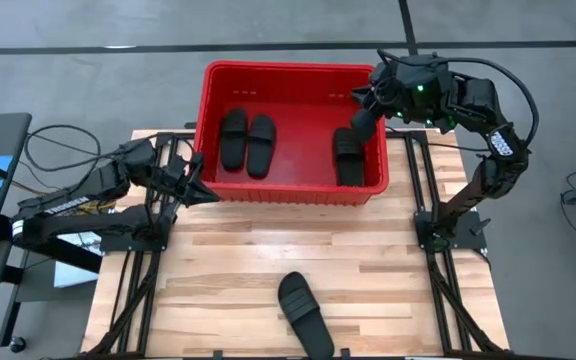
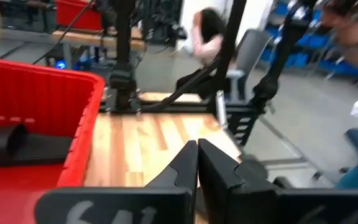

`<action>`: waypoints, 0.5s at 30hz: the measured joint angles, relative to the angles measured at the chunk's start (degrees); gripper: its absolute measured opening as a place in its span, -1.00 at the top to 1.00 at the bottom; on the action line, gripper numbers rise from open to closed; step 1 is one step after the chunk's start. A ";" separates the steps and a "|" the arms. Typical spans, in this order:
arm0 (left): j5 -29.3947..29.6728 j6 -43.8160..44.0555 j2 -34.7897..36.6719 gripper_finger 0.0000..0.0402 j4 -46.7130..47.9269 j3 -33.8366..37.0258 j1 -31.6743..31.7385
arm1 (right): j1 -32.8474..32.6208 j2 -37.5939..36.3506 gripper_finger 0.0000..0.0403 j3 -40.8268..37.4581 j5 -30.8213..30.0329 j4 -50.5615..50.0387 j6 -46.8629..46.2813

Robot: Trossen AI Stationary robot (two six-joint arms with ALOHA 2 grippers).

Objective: Pick and place slides into bin
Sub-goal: Put the slipper into the organizer bin

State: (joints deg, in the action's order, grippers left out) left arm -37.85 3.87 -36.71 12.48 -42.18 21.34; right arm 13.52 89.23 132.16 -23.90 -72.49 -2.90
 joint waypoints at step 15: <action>16.36 -1.52 -0.07 0.71 16.08 -7.06 -13.77 | 0.00 0.00 0.74 0.02 0.00 -2.42 0.60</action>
State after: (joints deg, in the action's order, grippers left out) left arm -21.49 2.35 -36.77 28.55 -49.23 7.57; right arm 13.52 89.23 132.18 -23.90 -74.91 -2.31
